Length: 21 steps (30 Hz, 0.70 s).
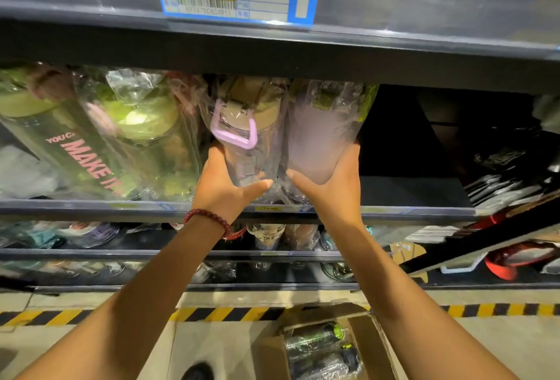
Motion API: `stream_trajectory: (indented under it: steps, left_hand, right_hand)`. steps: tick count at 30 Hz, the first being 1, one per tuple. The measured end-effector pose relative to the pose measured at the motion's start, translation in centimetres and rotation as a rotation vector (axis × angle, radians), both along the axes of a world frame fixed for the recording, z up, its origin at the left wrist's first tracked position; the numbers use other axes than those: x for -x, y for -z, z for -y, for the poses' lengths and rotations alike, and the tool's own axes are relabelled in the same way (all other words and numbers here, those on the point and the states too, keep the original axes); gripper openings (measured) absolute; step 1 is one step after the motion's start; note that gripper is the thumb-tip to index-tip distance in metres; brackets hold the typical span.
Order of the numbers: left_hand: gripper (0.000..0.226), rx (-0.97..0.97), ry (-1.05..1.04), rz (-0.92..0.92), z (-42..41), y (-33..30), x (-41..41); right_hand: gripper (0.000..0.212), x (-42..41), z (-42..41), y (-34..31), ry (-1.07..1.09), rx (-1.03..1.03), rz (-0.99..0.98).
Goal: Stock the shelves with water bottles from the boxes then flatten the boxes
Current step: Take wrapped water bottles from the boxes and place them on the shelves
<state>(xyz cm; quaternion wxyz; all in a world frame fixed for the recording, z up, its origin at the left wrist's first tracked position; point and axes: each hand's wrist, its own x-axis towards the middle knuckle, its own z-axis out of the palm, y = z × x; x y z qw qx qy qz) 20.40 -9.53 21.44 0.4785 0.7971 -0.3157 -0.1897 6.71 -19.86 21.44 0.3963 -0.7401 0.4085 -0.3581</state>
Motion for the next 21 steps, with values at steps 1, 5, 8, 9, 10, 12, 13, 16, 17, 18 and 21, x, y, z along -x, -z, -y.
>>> stream_trajectory:
  steps: [1,5,8,9,10,12,13,16,17,18,21]
  left_hand:
    - [0.065,-0.014,-0.004,0.001,-0.1,-0.1,0.0]
    - [0.068,-0.058,-0.023,-0.010,-0.6,-0.5,0.1]
    - [0.085,-0.092,-0.022,-0.001,-1.6,-0.6,0.5]
    - [0.089,-0.111,-0.017,0.008,-2.3,-0.7,0.8]
    - [0.091,-0.126,0.002,0.033,-3.0,-0.9,1.0]
    - [0.087,-0.181,0.076,0.120,-4.6,-1.2,1.4]
    - [0.082,-0.215,0.117,0.158,-5.6,-1.5,1.6]
    - [0.074,-0.312,0.296,0.285,-8.2,-2.4,2.8]
    - [0.072,-0.334,0.370,0.343,-8.9,-2.7,3.2]
    - [0.071,-0.339,0.440,0.405,-9.6,-2.9,3.7]
    - [0.068,-0.362,0.651,0.582,-11.2,-3.3,5.0]
  right_hand:
    - [0.066,0.1,-0.1,-0.1,-0.002,-0.003,-0.014]
    - [0.061,0.6,-0.7,-0.9,0.012,0.012,-0.061]
    - [0.051,1.2,-1.0,-1.7,0.039,0.057,-0.118]
    - [0.050,1.4,-1.2,-1.9,0.048,0.063,-0.147]
    - [0.054,1.8,-1.5,-2.0,0.065,0.064,-0.183]
    - [0.071,2.6,-2.6,-2.5,0.104,0.040,-0.283]
    - [0.075,3.2,-3.5,-2.8,0.124,0.017,-0.349]
    - [0.062,5.4,-7.5,-3.4,0.187,0.015,-0.575]
    - [0.054,6.2,-9.1,-3.5,0.213,0.033,-0.626]
    - [0.048,7.2,-10.9,-3.5,0.241,0.038,-0.673]
    - [0.051,10.1,-16.6,-2.7,0.293,-0.002,-0.821]
